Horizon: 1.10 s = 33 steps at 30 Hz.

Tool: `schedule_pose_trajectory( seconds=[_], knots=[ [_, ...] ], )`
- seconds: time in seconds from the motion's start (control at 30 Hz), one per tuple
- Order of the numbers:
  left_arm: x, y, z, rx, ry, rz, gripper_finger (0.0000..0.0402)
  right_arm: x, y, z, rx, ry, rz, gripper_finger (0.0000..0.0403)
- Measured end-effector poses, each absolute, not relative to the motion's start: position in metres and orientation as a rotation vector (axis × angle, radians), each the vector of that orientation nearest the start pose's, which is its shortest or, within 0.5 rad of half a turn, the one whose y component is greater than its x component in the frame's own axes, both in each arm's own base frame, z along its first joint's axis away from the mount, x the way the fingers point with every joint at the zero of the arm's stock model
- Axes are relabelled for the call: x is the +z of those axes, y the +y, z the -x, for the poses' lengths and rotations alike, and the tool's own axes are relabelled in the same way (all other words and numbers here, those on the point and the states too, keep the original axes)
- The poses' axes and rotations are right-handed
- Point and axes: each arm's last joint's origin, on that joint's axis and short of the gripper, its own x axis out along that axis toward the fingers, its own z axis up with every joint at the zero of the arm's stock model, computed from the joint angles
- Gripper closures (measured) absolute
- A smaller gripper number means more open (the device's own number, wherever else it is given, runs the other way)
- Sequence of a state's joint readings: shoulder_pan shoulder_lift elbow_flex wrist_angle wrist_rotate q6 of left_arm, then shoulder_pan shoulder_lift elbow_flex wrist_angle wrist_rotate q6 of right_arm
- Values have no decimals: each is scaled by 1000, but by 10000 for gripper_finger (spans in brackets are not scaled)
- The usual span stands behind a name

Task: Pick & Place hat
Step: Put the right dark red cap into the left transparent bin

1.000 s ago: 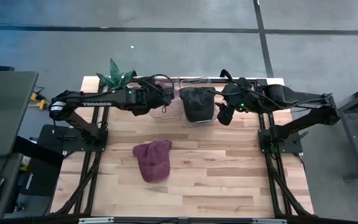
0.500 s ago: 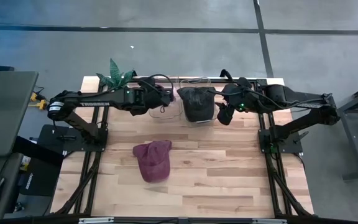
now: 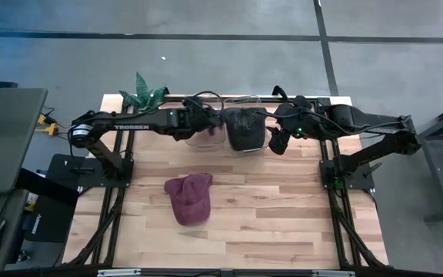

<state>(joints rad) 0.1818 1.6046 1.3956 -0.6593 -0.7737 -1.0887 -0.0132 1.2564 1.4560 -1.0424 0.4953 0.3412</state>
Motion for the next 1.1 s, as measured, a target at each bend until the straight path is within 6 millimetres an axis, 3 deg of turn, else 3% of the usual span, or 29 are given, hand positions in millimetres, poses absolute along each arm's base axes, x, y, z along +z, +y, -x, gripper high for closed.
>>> schedule_pose_trajectory(
  seconds=[0.3,0.57,0.77,1.1],
  knots=[
    [290,105,-341,1218,309,761,401,392,-16,-229,-589,738,-121,176],
    [260,105,-359,1108,458,870,401,392,-16,-229,-572,743,-130,176],
    [258,99,-362,1100,455,914,401,392,-15,-229,-566,745,-134,176],
    [256,111,-357,1056,520,986,396,392,-15,-229,-560,746,-136,176]
  ],
)
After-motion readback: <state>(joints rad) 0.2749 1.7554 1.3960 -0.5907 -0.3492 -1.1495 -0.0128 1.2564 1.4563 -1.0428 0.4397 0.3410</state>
